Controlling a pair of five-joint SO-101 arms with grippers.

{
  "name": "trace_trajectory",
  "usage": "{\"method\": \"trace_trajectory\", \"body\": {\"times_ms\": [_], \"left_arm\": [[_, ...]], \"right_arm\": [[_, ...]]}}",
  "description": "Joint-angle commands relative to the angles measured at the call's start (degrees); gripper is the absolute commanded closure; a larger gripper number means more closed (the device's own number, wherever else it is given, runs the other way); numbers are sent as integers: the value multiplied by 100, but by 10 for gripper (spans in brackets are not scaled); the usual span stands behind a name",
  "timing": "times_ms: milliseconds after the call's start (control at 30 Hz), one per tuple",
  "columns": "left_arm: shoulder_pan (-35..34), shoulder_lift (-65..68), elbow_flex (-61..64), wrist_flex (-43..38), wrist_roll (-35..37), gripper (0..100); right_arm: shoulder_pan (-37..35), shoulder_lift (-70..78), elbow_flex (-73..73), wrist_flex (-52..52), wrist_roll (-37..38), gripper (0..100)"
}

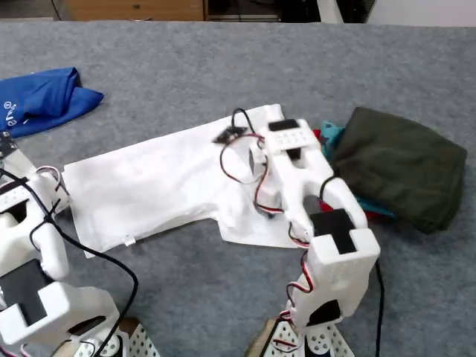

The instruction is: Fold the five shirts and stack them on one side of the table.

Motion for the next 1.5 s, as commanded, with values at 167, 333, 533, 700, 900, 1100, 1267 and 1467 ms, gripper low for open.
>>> {"method": "trace_trajectory", "body": {"times_ms": [167, 333, 533, 700, 900, 1100, 1267, 1467], "left_arm": [[-18, -13, -273, 35, -26, 981], [-18, -4, -281, 26, -26, 981], [-18, 4, -281, 9, -26, 981], [-9, 4, -281, 9, -26, 981], [-9, 4, -281, 18, -26, 981], [-9, 4, -281, 18, -26, 981], [-9, 13, -281, 9, -26, 981], [-9, 13, -281, 0, -26, 981]], "right_arm": [[110, -418, 497, -149, 53, 977], [136, -426, 505, 123, 105, 978], [31, -1059, 796, 220, 132, 979], [-84, -2264, 1235, 220, 132, 979], [-514, -2791, 1305, -44, 141, 978], [-1130, -2018, 1314, -835, 97, 979], [-1367, -1235, 1297, -993, -193, 979], [-1692, -1182, 1640, -1037, -308, 979]]}}
